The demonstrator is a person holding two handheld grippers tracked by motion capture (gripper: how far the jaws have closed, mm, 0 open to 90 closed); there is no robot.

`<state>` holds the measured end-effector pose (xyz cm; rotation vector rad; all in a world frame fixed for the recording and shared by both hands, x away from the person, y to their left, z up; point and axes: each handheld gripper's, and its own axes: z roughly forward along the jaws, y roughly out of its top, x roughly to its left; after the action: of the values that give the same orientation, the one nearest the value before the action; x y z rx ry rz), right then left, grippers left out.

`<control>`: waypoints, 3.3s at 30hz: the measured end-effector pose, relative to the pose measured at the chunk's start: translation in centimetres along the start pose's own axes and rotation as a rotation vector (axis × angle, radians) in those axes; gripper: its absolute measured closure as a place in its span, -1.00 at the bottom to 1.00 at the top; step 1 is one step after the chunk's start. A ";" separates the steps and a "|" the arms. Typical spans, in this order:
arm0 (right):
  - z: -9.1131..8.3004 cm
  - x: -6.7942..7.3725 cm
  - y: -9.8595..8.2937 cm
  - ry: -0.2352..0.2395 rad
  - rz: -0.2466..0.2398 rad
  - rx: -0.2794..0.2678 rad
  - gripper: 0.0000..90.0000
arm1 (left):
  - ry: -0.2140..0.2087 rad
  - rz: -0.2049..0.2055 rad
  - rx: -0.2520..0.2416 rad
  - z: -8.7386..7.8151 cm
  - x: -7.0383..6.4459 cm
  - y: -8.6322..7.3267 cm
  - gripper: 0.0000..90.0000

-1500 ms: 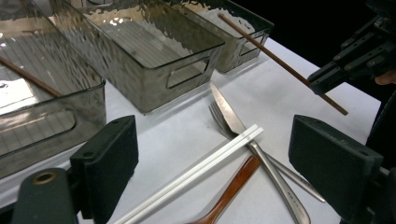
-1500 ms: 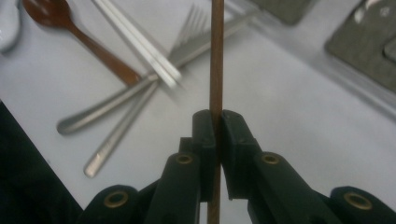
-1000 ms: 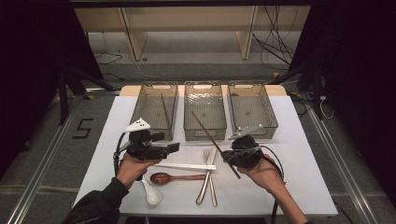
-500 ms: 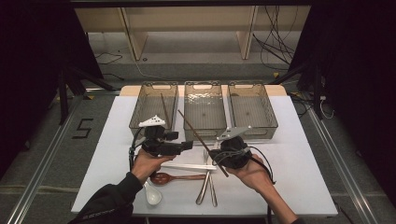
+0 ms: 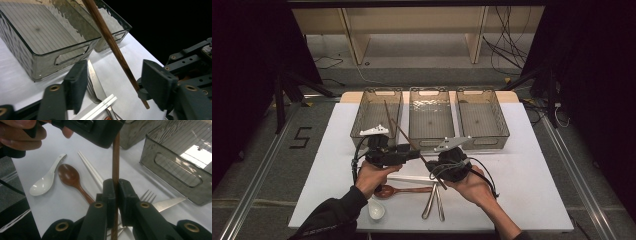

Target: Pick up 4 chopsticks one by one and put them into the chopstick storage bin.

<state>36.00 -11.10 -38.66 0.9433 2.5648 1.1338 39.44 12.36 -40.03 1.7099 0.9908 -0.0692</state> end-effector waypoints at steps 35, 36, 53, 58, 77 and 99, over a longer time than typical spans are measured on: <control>0.5 0.8 -0.1 0.026 -0.012 -0.039 0.88 | -0.159 -0.100 0.022 0.2 0.0 -0.2 0.86; 0.5 0.8 -0.1 0.027 -0.012 -0.041 0.87 | -0.160 -0.087 0.026 0.2 0.0 -0.1 0.86; -1.6 -1.9 -1.8 0.025 0.023 0.000 0.04 | -0.046 -0.059 -0.036 -3.7 2.5 2.8 0.87; -2.0 -2.3 -2.4 0.017 0.052 0.001 -0.08 | -0.006 -0.083 -0.061 -5.1 4.0 3.7 0.87; -4.5 -3.4 -4.8 -0.021 0.110 -0.024 -0.25 | 0.100 -0.139 -0.118 -7.9 8.0 7.6 0.87; -4.8 -3.1 -5.2 -0.010 0.108 -0.022 -0.33 | 0.255 -0.177 -0.046 -6.9 11.4 11.0 0.86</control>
<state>34.06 -18.54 -39.33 1.0913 2.5156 1.1786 50.98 24.03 -34.57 1.6122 1.3216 0.0575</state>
